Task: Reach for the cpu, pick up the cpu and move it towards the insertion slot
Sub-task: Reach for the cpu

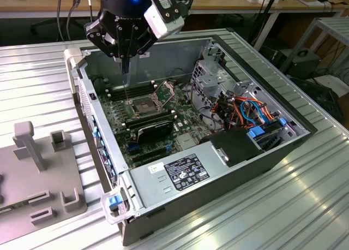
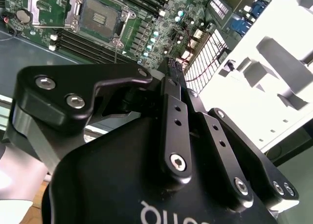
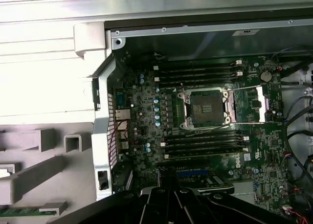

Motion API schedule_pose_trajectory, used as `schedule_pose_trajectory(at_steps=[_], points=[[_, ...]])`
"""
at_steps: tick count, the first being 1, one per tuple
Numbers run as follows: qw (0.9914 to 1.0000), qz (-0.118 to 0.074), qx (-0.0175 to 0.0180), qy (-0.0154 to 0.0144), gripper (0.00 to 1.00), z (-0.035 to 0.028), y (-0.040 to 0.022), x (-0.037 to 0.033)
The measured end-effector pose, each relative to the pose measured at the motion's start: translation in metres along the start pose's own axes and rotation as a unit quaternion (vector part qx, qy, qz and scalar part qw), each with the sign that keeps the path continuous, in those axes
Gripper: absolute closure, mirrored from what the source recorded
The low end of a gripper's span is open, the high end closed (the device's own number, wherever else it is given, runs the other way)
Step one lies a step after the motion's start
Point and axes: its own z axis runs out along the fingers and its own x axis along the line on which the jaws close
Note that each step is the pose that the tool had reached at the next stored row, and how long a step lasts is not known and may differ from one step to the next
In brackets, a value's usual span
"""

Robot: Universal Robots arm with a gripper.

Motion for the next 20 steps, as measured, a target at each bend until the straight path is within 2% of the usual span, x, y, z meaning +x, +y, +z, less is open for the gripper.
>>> schedule_pose_trajectory(at_steps=[20], points=[[0.99998, 0.0, 0.0004, 0.0068, 0.89, 0.0009, -0.0006, 0.0076]])
